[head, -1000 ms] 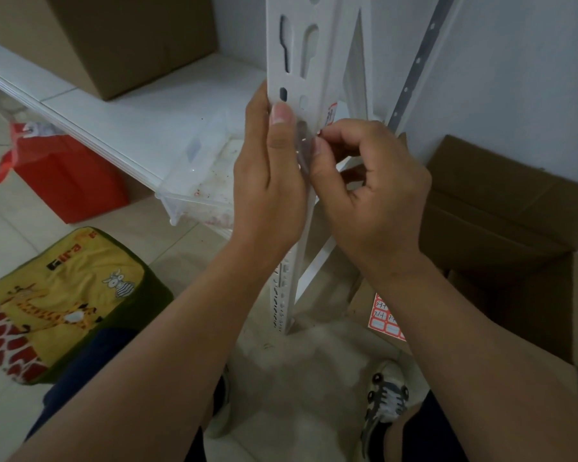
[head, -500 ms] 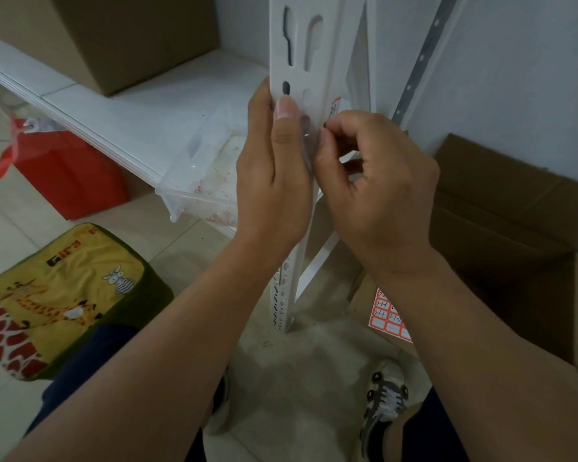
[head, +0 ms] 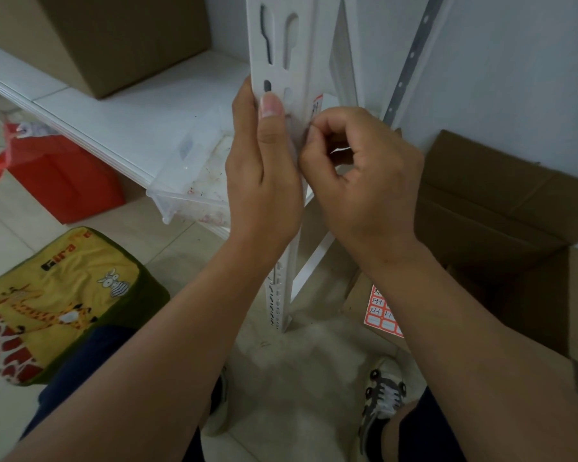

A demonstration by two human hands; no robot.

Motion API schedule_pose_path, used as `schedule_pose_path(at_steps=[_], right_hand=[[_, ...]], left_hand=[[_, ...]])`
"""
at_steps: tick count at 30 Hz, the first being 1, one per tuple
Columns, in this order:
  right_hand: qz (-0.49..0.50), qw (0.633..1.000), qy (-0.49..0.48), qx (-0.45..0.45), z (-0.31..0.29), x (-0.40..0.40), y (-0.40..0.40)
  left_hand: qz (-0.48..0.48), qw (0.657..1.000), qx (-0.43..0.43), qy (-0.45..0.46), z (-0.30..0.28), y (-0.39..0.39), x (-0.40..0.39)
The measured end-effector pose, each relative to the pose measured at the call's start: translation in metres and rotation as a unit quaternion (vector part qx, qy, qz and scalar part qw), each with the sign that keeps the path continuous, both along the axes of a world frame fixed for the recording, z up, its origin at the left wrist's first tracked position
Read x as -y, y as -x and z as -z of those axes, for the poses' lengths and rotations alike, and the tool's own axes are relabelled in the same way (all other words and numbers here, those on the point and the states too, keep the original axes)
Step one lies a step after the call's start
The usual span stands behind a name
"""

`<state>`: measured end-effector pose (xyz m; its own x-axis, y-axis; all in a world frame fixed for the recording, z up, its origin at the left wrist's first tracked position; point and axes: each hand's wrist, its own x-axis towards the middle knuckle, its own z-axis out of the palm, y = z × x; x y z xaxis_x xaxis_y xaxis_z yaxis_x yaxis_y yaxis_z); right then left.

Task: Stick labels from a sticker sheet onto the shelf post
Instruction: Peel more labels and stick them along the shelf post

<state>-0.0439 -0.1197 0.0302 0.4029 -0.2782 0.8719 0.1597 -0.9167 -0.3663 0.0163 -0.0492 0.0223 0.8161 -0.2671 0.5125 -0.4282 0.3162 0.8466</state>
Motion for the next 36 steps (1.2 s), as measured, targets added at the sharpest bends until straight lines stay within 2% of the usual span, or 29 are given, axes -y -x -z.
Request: schedule_pose_path(at_steps=[10,29,31,36], right_hand=[[-0.003,0.999,-0.041,-0.008,-0.0006,-0.0049,0.0027],[0.045,0.996,0.060,-0.047,-0.0070,-0.0025,0.0029],[0.042,0.996,0.047,-0.056,-0.0071,-0.0028,0.0021],[0.021,0.993,-0.065,-0.099,0.0017,-0.0021,0.0026]], left_hand=[[0.019,1.000,-0.003,-0.002,0.0008,-0.0032,-0.0025],[0.005,1.000,0.006,-0.008,-0.0020,-0.0025,-0.0035],[0.002,1.000,0.007,-0.015,-0.0023,-0.0025,-0.0041],[0.004,1.000,0.004,-0.026,-0.0025,-0.0028,-0.0062]])
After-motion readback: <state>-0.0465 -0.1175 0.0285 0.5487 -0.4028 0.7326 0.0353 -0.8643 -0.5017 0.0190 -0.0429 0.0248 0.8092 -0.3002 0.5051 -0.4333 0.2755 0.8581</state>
